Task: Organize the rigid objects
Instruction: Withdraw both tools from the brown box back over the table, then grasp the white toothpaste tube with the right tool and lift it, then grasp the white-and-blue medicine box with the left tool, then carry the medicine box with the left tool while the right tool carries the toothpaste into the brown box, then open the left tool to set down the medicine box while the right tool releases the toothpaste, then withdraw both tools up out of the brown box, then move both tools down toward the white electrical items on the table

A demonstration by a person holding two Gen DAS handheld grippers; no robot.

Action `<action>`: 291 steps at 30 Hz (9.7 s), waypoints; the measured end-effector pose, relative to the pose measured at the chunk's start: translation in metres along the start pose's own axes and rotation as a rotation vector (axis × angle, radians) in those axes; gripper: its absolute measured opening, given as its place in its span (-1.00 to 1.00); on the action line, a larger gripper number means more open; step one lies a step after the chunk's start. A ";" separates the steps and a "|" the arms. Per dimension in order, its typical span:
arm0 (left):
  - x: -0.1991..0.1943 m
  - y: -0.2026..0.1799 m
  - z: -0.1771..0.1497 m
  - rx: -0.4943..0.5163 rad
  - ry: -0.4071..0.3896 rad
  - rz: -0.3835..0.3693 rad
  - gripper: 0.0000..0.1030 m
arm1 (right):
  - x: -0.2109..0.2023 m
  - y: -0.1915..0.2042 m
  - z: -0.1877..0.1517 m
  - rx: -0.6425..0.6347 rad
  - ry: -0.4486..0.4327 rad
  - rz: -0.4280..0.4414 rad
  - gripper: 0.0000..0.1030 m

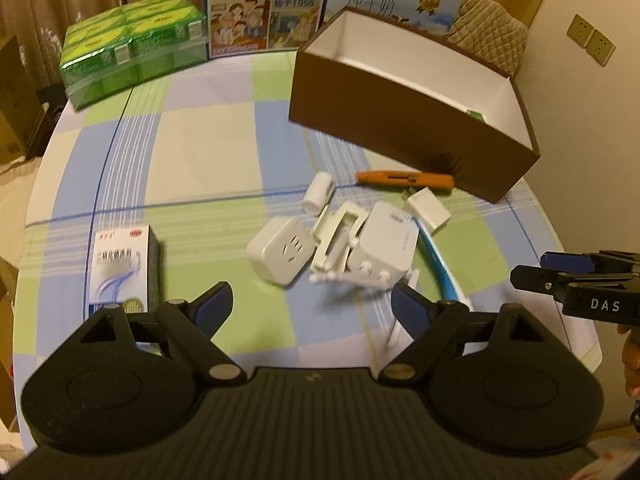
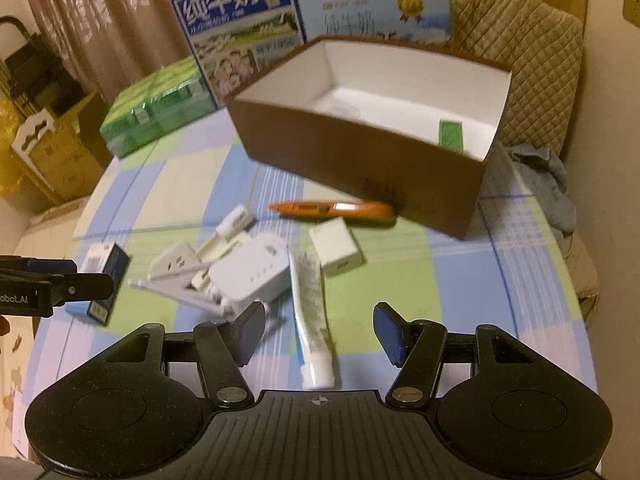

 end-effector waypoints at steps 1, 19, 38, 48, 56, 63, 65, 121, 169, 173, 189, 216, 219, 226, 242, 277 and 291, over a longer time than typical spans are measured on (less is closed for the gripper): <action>0.000 0.002 -0.002 -0.004 0.004 0.002 0.62 | 0.002 0.001 -0.002 -0.004 0.005 0.001 0.11; 0.012 0.021 -0.025 -0.036 0.036 0.048 0.61 | 0.032 0.014 -0.023 -0.021 0.073 0.042 0.11; 0.034 0.033 -0.033 -0.043 0.065 0.084 0.61 | 0.075 0.015 -0.024 -0.083 0.110 -0.013 0.03; 0.032 0.049 -0.029 -0.066 0.054 0.105 0.61 | 0.100 0.017 -0.023 -0.098 0.145 -0.027 -0.16; 0.020 0.070 -0.022 -0.068 0.011 0.125 0.61 | 0.111 0.018 -0.029 -0.138 0.177 -0.058 -0.52; 0.013 0.099 -0.006 -0.079 -0.029 0.168 0.61 | 0.108 0.017 -0.031 -0.149 0.155 -0.050 -0.57; 0.013 0.110 0.000 -0.089 -0.037 0.187 0.61 | 0.105 0.015 -0.030 -0.124 0.143 -0.040 -0.58; -0.005 0.051 0.048 0.056 -0.105 0.026 0.18 | -0.003 -0.030 0.007 0.204 -0.083 -0.034 -0.58; 0.147 -0.213 0.224 0.427 -0.118 -0.153 0.19 | 0.080 -0.162 0.164 0.319 -0.156 -0.088 -0.58; 0.173 -0.215 0.219 0.443 -0.072 -0.145 0.19 | 0.102 -0.167 0.156 0.338 -0.107 -0.093 -0.58; 0.221 -0.213 0.204 0.467 0.026 -0.129 0.19 | 0.141 -0.183 0.147 0.370 0.009 -0.115 -0.58; 0.218 -0.197 0.205 0.474 0.042 -0.116 0.26 | 0.138 -0.179 0.148 0.325 0.018 -0.136 -0.39; 0.216 -0.192 0.206 0.472 0.039 -0.108 0.26 | 0.136 -0.176 0.146 0.319 0.020 -0.133 -0.27; 0.209 -0.184 0.208 0.457 0.033 -0.095 0.26 | 0.132 -0.171 0.142 0.310 0.031 -0.131 -0.21; 0.162 -0.164 0.205 0.400 -0.018 -0.083 0.33 | 0.101 -0.151 0.140 0.266 -0.034 -0.138 0.37; 0.004 -0.095 0.119 0.214 -0.141 -0.100 0.33 | -0.015 -0.071 0.094 0.201 -0.152 -0.066 0.45; -0.013 -0.071 0.074 0.175 -0.116 -0.097 0.33 | -0.023 -0.041 0.066 0.165 -0.121 -0.028 0.45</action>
Point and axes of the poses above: each gripper's, at about its wrist camera, not at the fingertips, and x roughly the way its jaws point, y to its left, z to its top, the point moved 7 cm from there along x, roughly the way its jaws point, and after that the axes turned 14 degrees about -x, right-handed, at the moved point
